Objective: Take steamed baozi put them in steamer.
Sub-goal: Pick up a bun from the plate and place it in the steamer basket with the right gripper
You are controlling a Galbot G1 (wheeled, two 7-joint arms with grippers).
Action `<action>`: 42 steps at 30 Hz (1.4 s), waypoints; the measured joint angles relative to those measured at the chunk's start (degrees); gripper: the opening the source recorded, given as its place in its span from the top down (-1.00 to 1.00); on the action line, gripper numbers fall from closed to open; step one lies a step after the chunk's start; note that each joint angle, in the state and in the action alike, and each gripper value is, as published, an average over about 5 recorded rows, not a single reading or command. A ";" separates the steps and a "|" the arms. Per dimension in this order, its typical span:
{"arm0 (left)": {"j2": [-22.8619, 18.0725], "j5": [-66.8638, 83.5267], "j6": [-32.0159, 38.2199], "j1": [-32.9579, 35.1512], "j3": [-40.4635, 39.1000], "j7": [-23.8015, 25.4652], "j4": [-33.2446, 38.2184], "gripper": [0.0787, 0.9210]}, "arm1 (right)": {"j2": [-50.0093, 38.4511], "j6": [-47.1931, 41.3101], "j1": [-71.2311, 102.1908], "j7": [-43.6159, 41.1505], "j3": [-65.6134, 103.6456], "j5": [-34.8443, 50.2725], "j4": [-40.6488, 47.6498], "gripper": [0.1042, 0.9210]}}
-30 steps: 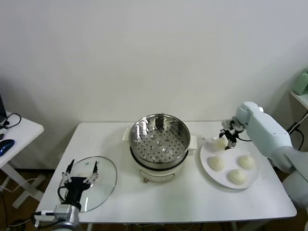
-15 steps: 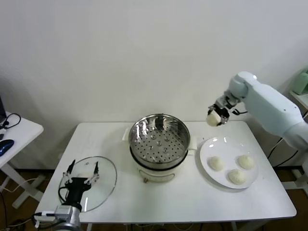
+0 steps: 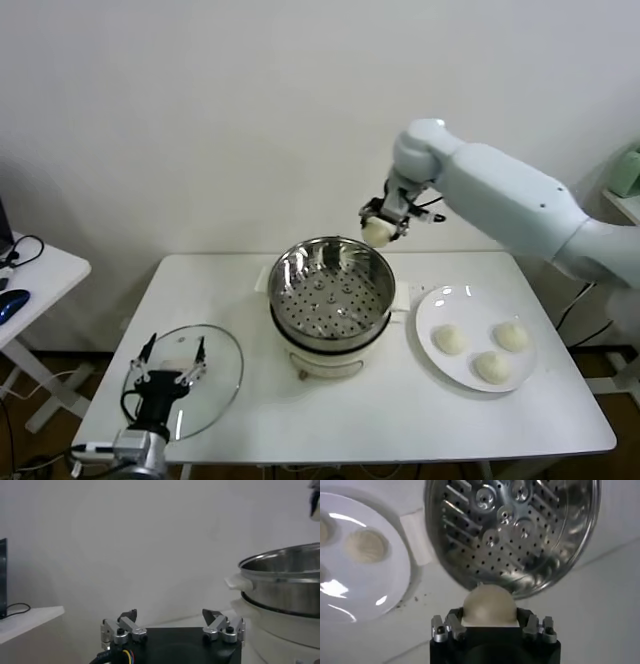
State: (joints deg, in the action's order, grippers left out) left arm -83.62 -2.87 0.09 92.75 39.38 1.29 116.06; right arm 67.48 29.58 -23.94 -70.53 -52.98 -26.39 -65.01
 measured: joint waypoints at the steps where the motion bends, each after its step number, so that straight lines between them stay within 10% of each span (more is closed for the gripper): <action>1: 0.08 0.02 0.02 0.11 0.04 -0.08 0.06 -0.77 | 0.78 0.38 0.36 0.14 -0.08 -0.96 0.00 -0.45; 28: 0.30 0.76 -0.04 0.87 0.24 -1.37 -0.07 -0.77 | 9.43 2.78 8.37 1.39 -1.25 -11.24 6.43 -0.45; 42: 0.20 0.73 -0.29 0.77 0.20 -1.57 -0.04 -0.77 | 8.94 4.17 7.84 1.14 -0.42 -11.71 5.31 -0.76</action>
State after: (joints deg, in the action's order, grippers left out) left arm -83.42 -2.14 -0.20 93.52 39.59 -0.29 116.02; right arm 76.42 33.75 -16.11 -69.38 -53.40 -38.10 -59.69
